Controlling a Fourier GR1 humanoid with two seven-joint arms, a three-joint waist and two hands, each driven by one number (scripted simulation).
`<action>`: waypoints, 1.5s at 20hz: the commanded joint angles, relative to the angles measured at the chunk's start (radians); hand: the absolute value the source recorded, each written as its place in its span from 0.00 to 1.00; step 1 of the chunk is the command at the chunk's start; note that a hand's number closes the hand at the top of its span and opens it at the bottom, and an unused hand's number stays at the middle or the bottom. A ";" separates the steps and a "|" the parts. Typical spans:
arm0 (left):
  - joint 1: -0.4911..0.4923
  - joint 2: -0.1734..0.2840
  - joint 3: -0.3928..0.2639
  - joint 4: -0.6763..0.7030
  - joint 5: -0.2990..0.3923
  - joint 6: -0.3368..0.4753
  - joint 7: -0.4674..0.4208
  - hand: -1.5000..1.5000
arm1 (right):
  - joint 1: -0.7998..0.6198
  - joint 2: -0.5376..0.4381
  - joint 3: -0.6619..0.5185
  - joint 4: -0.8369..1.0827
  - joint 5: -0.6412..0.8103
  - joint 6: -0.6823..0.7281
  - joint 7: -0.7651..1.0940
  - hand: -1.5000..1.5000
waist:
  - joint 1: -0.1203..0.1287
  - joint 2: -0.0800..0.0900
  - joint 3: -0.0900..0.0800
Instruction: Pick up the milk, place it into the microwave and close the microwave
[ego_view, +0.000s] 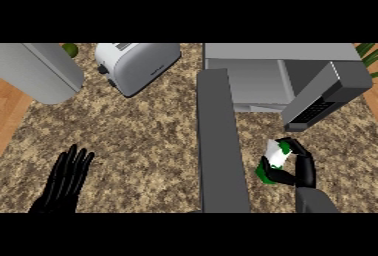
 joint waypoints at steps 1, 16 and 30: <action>0.017 -0.018 -0.013 0.009 -0.026 0.003 -0.026 0.00 | -0.021 0.010 0.002 0.048 -0.003 0.112 -0.122 1.00 | -0.001 0.001 0.002; -0.022 0.030 0.137 0.039 0.088 -0.103 0.041 0.00 | 0.063 0.132 0.113 -0.322 0.034 -0.023 0.077 1.00 | -0.019 -0.005 -0.001; -0.021 -0.006 0.166 0.090 0.057 -0.158 -0.005 0.00 | -0.261 0.096 0.058 -0.145 0.089 -0.171 0.318 1.00 | -0.003 0.000 0.000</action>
